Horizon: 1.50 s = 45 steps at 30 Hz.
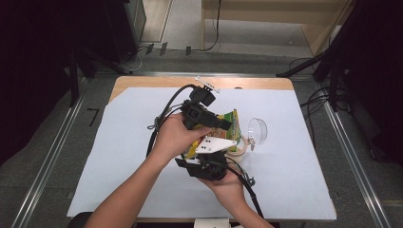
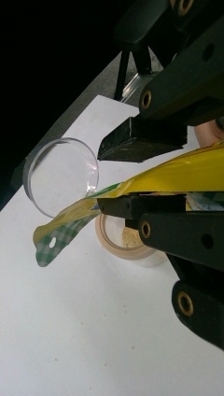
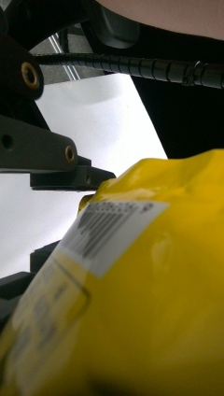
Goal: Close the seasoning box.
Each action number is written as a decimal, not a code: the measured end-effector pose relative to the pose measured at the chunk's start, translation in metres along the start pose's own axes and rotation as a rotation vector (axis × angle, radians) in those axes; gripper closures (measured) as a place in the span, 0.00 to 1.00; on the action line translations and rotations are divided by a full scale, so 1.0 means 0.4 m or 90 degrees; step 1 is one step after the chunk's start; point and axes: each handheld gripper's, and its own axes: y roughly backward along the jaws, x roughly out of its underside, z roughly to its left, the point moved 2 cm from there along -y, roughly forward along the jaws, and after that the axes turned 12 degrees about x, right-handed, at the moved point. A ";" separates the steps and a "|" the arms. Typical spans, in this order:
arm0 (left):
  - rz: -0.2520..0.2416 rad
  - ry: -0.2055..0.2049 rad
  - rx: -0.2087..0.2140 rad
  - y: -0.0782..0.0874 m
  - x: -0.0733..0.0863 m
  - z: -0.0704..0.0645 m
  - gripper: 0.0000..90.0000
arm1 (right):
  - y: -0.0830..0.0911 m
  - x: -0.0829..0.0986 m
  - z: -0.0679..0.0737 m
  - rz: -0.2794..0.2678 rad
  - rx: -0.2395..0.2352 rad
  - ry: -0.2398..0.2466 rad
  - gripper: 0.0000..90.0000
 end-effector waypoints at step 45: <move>-0.016 0.004 0.012 0.011 -0.005 0.013 0.81 | -0.007 -0.011 -0.009 0.010 0.008 0.008 0.77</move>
